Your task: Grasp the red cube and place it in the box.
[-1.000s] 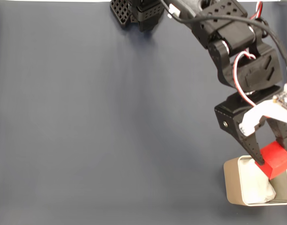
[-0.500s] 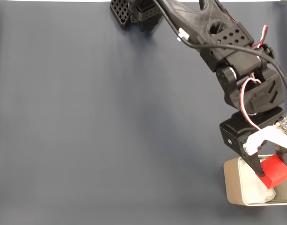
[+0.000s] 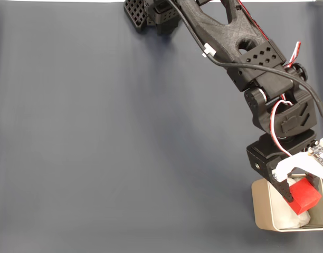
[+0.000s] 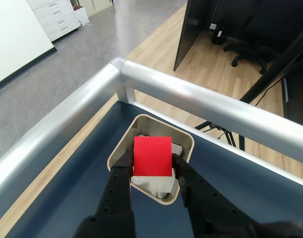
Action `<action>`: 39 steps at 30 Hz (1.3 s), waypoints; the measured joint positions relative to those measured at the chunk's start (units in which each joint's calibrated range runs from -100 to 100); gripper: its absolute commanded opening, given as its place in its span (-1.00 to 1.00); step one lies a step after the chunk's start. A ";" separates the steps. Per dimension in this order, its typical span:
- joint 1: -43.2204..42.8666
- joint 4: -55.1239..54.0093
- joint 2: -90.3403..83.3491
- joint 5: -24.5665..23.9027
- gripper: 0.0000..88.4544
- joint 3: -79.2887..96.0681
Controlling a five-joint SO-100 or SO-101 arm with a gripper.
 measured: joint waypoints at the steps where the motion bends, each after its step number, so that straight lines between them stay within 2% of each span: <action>1: 0.00 0.00 0.00 0.00 -1.00 0.00; 39: 2.23 -1.51 3.30 0.00 -1.00 -3.35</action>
